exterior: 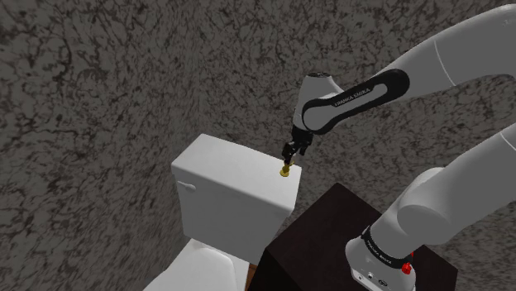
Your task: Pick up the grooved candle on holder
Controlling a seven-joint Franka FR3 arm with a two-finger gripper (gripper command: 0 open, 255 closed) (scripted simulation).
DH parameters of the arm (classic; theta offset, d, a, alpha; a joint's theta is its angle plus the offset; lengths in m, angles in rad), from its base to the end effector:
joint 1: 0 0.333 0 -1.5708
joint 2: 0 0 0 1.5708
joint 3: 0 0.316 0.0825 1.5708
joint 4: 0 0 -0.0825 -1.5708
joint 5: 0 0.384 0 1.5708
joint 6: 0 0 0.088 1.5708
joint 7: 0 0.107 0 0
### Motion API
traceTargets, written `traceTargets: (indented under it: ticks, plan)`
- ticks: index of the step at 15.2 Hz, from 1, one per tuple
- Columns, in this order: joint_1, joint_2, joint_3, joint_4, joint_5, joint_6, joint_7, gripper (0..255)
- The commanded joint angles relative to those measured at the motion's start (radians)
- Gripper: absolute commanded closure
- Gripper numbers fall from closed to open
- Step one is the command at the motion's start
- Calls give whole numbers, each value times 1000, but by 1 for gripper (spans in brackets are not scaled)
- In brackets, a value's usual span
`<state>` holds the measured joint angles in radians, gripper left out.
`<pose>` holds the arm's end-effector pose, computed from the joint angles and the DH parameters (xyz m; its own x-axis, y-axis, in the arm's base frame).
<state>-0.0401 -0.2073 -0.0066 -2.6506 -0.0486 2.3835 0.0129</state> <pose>0.4068 -0.0194 0.3061 0.9979 -0.0240 -0.0599 -0.0222 -0.9993 0.0306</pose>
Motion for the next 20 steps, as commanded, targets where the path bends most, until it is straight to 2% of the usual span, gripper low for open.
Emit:
traceTargets:
  ticks: [1, 4, 5, 14, 20]
  plan:
    - [0, 27, 1, -7, -1, 35, 3, 0]
    - [0, 47, 1, -13, -3, 60, 4, 0]
    - [0, 46, 1, -13, -3, 60, 4, 255]
    - [-1, 47, 1, -13, -3, 60, 4, 255]
    - [1, -27, 1, 12, 2, -38, -1, 255]
